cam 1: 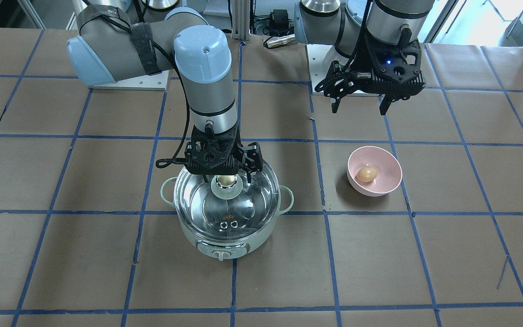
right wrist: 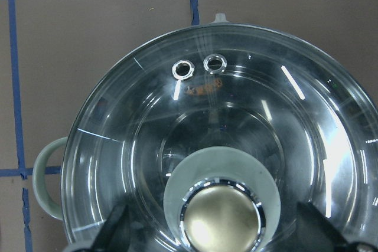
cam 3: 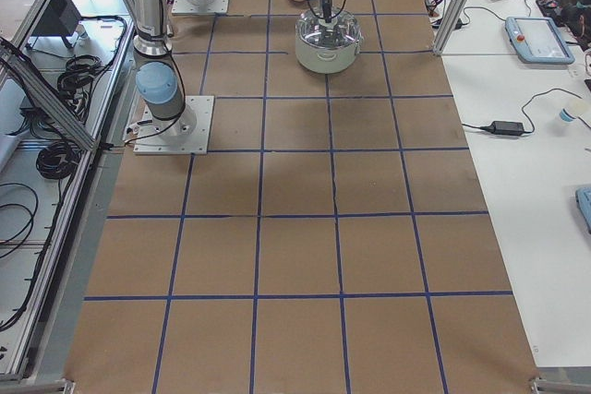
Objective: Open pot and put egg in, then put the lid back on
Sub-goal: 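Lower the right gripper onto the lid knob and close on it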
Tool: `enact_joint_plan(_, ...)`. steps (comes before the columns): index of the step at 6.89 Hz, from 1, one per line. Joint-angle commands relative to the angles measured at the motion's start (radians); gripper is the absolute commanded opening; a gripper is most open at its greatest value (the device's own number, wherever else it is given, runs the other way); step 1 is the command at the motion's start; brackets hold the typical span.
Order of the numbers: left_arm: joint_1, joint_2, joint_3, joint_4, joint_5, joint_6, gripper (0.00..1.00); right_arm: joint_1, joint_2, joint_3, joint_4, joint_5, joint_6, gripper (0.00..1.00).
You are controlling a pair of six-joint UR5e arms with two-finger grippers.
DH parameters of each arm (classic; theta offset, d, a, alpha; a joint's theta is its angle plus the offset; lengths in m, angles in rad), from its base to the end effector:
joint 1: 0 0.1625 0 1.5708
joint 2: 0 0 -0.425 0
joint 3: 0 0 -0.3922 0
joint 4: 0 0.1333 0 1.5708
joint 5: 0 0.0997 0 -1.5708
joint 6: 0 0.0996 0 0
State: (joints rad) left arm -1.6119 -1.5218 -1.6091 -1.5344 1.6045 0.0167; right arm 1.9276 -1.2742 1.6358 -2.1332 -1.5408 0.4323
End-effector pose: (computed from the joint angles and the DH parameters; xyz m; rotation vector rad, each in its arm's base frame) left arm -0.1494 -0.4699 0.4964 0.0886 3.1063 -0.0738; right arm 0.3403 -0.5227 0.3525 0.1096 3.0235 -0.2639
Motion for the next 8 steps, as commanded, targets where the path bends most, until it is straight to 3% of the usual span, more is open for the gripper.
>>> enact_joint_plan(1, 0.001, 0.000, 0.000, 0.000, 0.000, 0.000, 1.00, 0.001, 0.004, 0.002, -0.001, -0.005, -0.006, 0.92)
enact_joint_plan(4, 0.001, 0.002, 0.000, -0.003, 0.002, 0.002, 1.00, 0.001, 0.003, 0.004, -0.001, -0.007, -0.006, 0.58)
enact_joint_plan(8, 0.004, 0.002, -0.002, -0.004, 0.003, 0.002, 1.00, -0.009, -0.010, -0.007, 0.009, -0.015, -0.012, 0.49)
